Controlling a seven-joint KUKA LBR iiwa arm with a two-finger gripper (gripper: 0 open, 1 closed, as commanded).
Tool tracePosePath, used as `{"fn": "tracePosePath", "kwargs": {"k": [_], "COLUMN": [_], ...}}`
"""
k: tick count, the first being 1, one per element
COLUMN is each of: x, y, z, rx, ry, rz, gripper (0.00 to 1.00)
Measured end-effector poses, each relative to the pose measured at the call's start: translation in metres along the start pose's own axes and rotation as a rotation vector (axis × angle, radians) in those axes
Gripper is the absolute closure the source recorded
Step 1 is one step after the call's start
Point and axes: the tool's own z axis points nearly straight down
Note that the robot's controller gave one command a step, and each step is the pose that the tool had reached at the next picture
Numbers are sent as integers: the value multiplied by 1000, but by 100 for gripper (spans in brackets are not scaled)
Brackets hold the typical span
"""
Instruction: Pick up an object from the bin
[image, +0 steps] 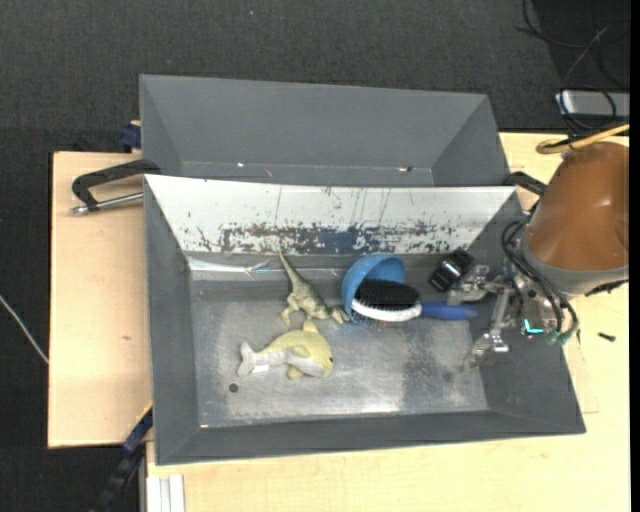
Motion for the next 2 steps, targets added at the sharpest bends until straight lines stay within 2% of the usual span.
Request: {"fn": "tracePosePath", "kwargs": {"k": [1, 2], "x": [13, 12], "y": [-2, -2], "z": [78, 77], "rx": [1, 4], "ry": [-6, -7], "rz": [-473, -474], "gripper": [0, 100]}}
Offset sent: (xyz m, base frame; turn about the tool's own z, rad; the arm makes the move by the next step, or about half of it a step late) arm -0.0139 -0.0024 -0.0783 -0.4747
